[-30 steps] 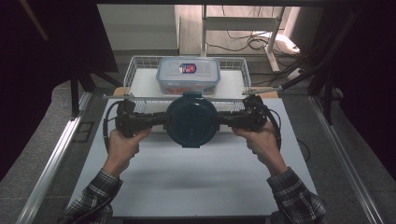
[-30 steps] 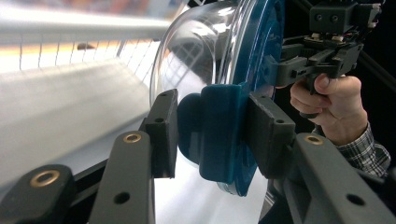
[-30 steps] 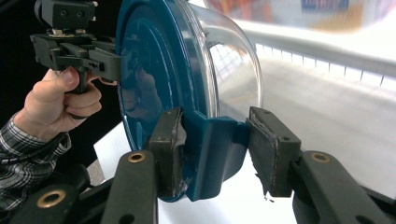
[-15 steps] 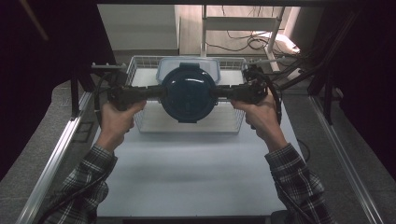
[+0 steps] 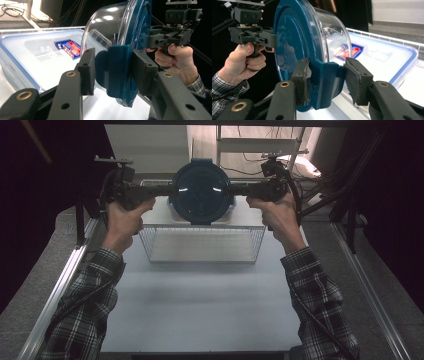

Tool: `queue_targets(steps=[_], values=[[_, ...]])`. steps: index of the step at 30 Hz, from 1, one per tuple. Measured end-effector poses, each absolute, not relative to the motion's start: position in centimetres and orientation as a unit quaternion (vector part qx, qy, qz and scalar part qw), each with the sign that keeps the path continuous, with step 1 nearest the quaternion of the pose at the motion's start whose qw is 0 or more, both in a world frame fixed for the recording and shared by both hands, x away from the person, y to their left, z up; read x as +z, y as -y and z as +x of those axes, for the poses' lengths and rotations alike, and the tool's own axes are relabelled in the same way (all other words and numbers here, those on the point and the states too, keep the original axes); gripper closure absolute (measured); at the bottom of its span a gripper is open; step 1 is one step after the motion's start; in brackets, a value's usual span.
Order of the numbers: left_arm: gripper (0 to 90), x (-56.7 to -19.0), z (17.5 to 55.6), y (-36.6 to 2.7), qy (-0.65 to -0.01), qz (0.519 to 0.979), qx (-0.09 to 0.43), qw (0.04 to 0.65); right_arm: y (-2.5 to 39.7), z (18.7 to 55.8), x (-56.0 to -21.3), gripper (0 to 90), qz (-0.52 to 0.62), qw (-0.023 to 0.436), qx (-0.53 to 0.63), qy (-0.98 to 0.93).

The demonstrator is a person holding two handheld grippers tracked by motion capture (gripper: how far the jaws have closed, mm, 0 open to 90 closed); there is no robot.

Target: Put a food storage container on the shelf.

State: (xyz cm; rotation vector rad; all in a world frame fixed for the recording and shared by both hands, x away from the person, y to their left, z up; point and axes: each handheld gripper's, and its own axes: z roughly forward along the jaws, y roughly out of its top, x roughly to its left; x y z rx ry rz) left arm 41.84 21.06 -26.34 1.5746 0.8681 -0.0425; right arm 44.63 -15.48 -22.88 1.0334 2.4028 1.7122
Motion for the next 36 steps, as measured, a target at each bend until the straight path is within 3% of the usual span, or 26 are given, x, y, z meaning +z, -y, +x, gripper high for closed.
queue_targets(steps=[26,32,34,36], values=[[55.8,-26.7,46.5,-21.3,-0.404,0.669,-0.019,0.623,14.7,49.8,-22.5,54.2,0.365,0.005,0.543,-0.756],[46.8,-26.7,46.9,-20.5,-0.409,0.677,-0.006,0.612,14.2,49.9,-22.6,54.2,0.381,0.059,0.518,-0.764],[43.8,-26.9,47.5,-20.6,-0.43,0.67,-0.015,0.605,14.0,50.2,-22.9,59.1,0.385,0.065,0.509,-0.767],[41.2,-27.0,47.7,-20.6,-0.452,0.675,0.024,0.583,13.7,50.2,-23.1,58.3,0.381,0.065,0.509,-0.769]])
